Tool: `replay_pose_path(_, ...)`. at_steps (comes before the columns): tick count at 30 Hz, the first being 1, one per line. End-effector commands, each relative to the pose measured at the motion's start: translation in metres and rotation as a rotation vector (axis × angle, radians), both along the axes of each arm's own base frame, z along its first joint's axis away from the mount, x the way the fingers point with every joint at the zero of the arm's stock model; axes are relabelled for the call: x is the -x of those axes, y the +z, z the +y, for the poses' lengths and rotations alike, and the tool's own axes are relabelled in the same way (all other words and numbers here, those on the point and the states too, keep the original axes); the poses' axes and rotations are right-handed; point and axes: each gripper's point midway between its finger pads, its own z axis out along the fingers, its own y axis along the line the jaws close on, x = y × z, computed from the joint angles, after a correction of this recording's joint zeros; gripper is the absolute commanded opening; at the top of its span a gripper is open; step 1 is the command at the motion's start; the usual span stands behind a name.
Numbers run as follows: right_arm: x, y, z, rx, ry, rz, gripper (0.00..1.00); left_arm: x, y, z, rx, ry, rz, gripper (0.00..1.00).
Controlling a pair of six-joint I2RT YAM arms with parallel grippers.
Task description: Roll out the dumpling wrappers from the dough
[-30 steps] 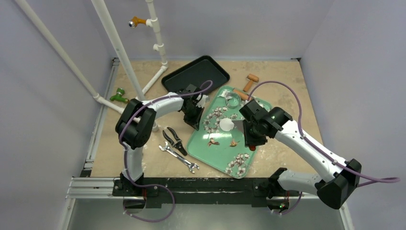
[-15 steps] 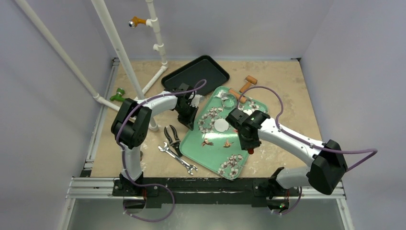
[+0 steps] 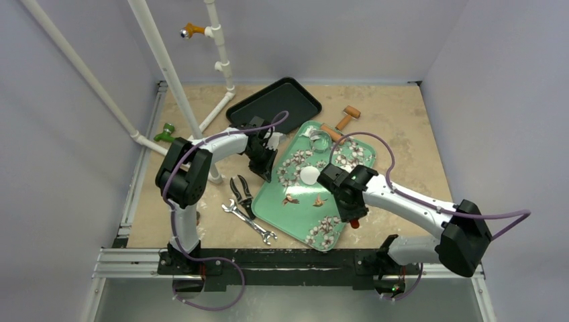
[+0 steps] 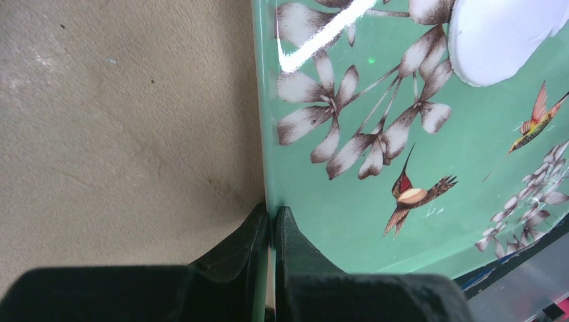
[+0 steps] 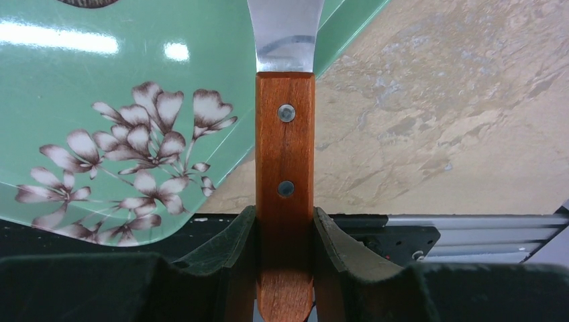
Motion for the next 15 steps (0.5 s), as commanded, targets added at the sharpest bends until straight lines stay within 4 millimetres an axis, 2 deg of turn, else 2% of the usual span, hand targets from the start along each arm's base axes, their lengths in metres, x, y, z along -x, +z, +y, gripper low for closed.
replay_pose_path(1,0.003,0.002,0.005,-0.039,0.034,0.008,0.0,0.012,-0.003,0.012,-0.035,-0.024,0.028,0.0)
replay_pose_path(9,-0.003,-0.005,0.017,-0.074,0.058,0.0,0.0,0.013,-0.003,0.013,-0.035,-0.024,0.032,0.0)
replay_pose_path(15,-0.001,-0.004,0.014,-0.062,0.059,0.006,0.0,0.013,-0.003,0.012,-0.034,-0.023,0.033,0.0)
